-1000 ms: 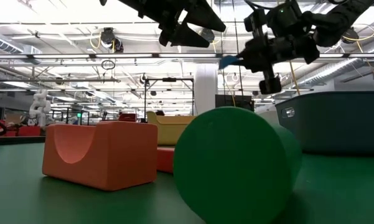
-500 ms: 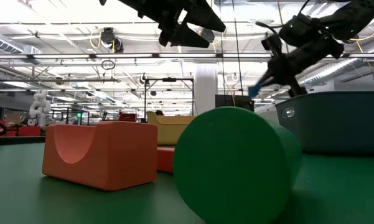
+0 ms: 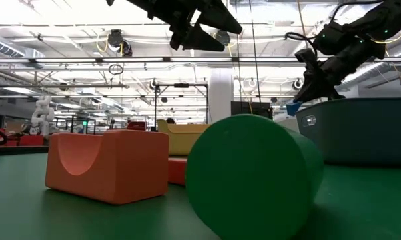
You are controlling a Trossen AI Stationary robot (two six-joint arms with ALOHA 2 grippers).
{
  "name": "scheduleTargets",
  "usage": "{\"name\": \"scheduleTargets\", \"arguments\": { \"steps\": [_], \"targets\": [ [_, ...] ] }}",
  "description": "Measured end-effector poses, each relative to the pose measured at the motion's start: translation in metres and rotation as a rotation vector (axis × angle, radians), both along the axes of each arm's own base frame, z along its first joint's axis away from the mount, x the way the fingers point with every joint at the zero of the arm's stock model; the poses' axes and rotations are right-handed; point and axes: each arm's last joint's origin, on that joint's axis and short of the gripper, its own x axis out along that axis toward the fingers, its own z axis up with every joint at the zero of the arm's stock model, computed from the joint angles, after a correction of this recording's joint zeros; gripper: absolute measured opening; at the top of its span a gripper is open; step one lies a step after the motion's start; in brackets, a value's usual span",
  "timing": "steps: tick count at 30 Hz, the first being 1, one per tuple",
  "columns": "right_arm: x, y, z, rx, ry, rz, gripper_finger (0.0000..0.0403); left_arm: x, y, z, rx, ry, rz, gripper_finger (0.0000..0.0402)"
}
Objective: Sort & place blocks by color
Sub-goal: Put the blue block into the white bin, then put the top orange block into the black bin
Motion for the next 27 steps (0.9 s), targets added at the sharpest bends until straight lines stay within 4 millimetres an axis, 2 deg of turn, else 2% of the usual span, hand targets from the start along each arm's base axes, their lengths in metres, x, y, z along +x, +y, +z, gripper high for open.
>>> {"name": "scheduleTargets", "arguments": {
  "steps": [4,7,15,18,21,27],
  "targets": [
    [-0.001,-0.001,0.000,-0.067,0.021,0.045,0.0006,0.000,0.000,-0.001,-0.040,-0.003,0.016,0.0360],
    [-0.001,-0.001,0.000,-0.111,0.029,0.077,0.0029,-0.002,0.000,-0.004,-0.069,0.027,0.031,0.0360],
    [-0.001,0.000,0.005,-0.199,0.014,0.122,0.0156,-0.011,-0.002,-0.021,-0.175,0.220,-0.013,0.0360],
    [-0.001,0.002,0.018,-0.240,-0.090,0.154,0.0205,-0.017,-0.003,-0.028,-0.200,0.317,-0.043,0.0360],
    [0.003,0.008,0.040,-0.307,-0.188,0.181,0.0242,-0.022,-0.003,-0.034,-0.186,0.406,-0.054,0.0360],
    [0.011,0.031,0.081,-0.439,-0.309,0.298,0.0271,-0.018,-0.009,-0.050,-0.229,0.450,-0.053,0.0360]
  ]
}}
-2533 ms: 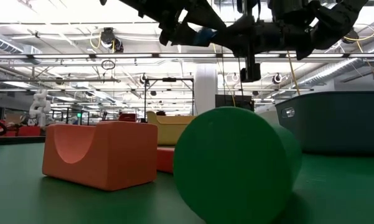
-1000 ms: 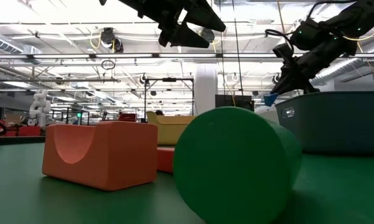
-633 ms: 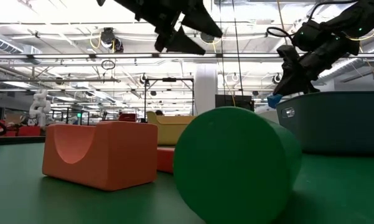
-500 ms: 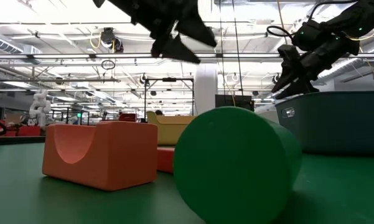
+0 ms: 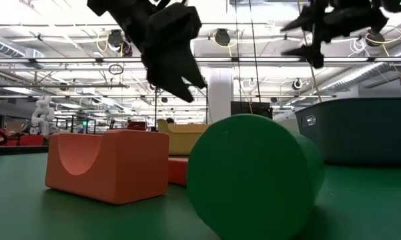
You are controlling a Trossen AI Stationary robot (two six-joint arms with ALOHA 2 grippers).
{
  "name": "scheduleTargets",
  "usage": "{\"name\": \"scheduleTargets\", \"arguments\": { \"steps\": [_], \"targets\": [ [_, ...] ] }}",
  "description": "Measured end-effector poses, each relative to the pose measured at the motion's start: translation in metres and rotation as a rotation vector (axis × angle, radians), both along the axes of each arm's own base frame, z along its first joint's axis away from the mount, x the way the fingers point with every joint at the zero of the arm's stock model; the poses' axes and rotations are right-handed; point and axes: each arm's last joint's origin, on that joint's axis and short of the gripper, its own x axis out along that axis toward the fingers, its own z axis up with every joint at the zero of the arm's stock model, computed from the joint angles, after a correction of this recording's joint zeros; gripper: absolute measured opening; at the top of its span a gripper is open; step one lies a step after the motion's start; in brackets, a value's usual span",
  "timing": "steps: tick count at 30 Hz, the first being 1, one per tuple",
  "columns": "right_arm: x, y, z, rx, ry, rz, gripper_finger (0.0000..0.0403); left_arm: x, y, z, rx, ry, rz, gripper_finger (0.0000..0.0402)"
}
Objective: Sort & place blocks by color
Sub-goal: Put the top orange block into the black bin
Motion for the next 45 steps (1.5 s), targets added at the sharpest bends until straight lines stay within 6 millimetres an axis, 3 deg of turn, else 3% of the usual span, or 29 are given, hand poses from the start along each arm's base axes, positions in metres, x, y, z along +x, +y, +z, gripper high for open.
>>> {"name": "scheduleTargets", "arguments": {
  "steps": [5,13,20,28,33,41,45],
  "targets": [
    [0.006,0.021,0.017,-0.032,-0.049,0.073,0.0271,0.008,-0.022,-0.021,-0.038,0.024,-0.032,0.0360],
    [0.019,0.049,0.017,-0.035,-0.034,0.175,0.0270,0.020,-0.053,-0.059,0.065,0.021,-0.159,0.0360],
    [0.028,0.067,0.013,-0.034,0.002,0.249,0.0270,0.025,-0.054,-0.089,0.179,0.062,-0.107,0.0360],
    [0.031,0.077,0.012,-0.022,0.007,0.315,0.0270,0.029,-0.046,-0.091,0.125,0.055,-0.042,0.0357],
    [0.032,0.080,0.012,-0.031,0.009,0.315,0.0270,0.033,-0.044,-0.098,0.065,0.047,-0.070,0.0306],
    [0.032,0.080,0.012,-0.033,0.011,0.312,0.0270,0.034,-0.046,-0.111,0.032,0.088,-0.087,0.0141],
    [0.032,0.080,0.012,-0.029,0.010,0.312,0.0270,0.034,-0.045,-0.100,0.009,0.053,-0.092,0.0136]
  ]
}}
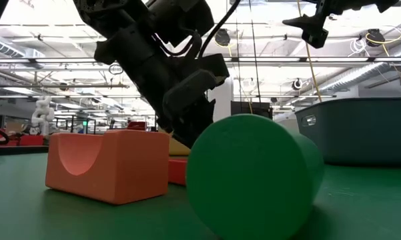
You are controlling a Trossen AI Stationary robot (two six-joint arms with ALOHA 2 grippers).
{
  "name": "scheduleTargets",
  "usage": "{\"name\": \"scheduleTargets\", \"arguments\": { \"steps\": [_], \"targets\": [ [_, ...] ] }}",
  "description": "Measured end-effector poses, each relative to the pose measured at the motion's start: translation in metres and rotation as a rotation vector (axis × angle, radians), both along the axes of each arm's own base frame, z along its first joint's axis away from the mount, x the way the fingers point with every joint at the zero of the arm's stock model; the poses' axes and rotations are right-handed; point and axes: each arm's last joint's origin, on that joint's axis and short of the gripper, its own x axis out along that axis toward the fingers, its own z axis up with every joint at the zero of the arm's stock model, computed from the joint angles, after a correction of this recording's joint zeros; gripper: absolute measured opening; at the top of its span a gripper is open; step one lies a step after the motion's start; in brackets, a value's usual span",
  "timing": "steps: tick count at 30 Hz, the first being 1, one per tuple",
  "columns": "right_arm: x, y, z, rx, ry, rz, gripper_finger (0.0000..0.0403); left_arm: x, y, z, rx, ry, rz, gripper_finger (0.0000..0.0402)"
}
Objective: Sort & place blocks by color
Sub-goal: Put the top orange block into the black bin
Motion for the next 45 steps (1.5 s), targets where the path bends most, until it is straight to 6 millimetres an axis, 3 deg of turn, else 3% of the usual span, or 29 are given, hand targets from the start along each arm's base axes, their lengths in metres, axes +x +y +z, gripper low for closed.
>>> {"name": "scheduleTargets", "arguments": {
  "steps": [3,7,15,20,25,34,45],
  "targets": [
    [0.000,0.000,0.001,0.018,-0.011,-0.005,0.0270,-0.001,0.004,0.015,-0.051,-0.038,0.000,0.0136],
    [0.001,0.000,0.003,0.062,-0.017,-0.017,0.0270,0.000,0.011,0.056,-0.066,-0.187,0.026,0.0136],
    [0.002,0.000,-0.011,0.408,0.085,-0.100,0.0270,-0.010,0.024,0.118,0.082,-0.405,0.072,0.0136],
    [0.007,0.004,-0.030,0.639,0.131,-0.155,0.0270,-0.007,0.029,0.125,0.157,-0.477,0.106,0.0136],
    [0.020,0.010,-0.046,0.749,0.087,-0.151,0.0270,-0.003,0.037,0.128,0.214,-0.517,0.142,0.0136],
    [0.052,0.014,-0.066,0.740,0.084,-0.197,0.0270,0.002,0.053,0.137,0.233,-0.608,0.179,0.0136],
    [0.081,0.012,-0.083,0.723,0.029,-0.215,0.0270,0.001,0.047,0.136,0.210,-0.592,0.114,0.0136]
  ]
}}
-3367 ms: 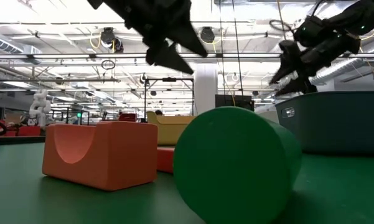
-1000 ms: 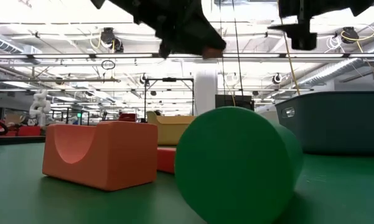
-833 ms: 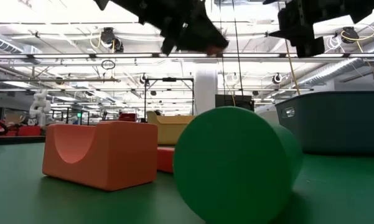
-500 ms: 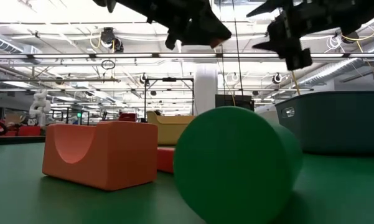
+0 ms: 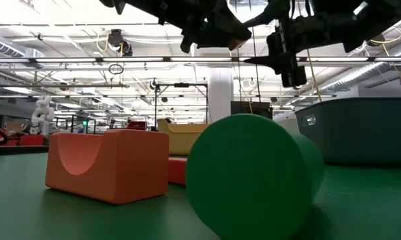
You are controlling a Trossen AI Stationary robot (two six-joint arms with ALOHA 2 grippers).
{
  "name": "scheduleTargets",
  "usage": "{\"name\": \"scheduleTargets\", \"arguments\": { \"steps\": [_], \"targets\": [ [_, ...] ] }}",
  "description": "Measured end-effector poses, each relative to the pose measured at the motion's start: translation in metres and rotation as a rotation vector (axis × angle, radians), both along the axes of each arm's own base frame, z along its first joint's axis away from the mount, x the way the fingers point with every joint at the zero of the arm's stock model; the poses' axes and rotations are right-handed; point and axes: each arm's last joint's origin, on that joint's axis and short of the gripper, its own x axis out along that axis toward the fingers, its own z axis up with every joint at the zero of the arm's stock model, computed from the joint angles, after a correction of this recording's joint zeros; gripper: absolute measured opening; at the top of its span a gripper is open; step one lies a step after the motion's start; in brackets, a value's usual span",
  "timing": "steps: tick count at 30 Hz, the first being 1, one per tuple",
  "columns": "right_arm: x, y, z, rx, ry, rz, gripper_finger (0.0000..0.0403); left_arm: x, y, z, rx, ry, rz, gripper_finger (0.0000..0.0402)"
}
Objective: Sort & place blocks by color
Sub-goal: Put the top orange block into the black bin
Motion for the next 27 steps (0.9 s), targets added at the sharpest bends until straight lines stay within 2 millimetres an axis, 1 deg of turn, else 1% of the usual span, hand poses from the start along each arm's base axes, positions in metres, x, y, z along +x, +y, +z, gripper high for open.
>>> {"name": "scheduleTargets", "arguments": {
  "steps": [8,11,15,22,24,25,27],
  "targets": [
    [0.012,0.002,-0.008,0.033,-0.033,0.029,0.0268,0.001,0.001,-0.001,0.024,0.008,-0.008,0.0136],
    [0.013,0.002,-0.010,0.037,-0.023,0.033,0.0250,0.001,0.001,-0.002,0.024,0.013,-0.011,0.0136],
    [0.013,0.002,-0.008,0.029,-0.039,0.036,0.0202,0.001,0.001,-0.002,0.026,0.014,-0.011,0.0136],
    [0.013,0.002,-0.007,0.020,-0.048,0.039,0.0080,0.001,0.001,-0.002,0.031,0.018,-0.025,0.0136],
    [0.013,0.002,-0.007,0.013,-0.051,0.040,0.0051,0.001,0.001,-0.003,0.038,0.022,-0.027,0.0136],
    [0.013,0.002,-0.007,0.014,-0.053,0.040,0.0042,0.001,0.001,-0.003,0.041,0.022,-0.026,0.0136],
    [0.013,0.002,-0.007,0.012,-0.055,0.040,0.0042,0.001,0.001,-0.002,0.041,0.021,-0.024,0.0136]
  ]
}}
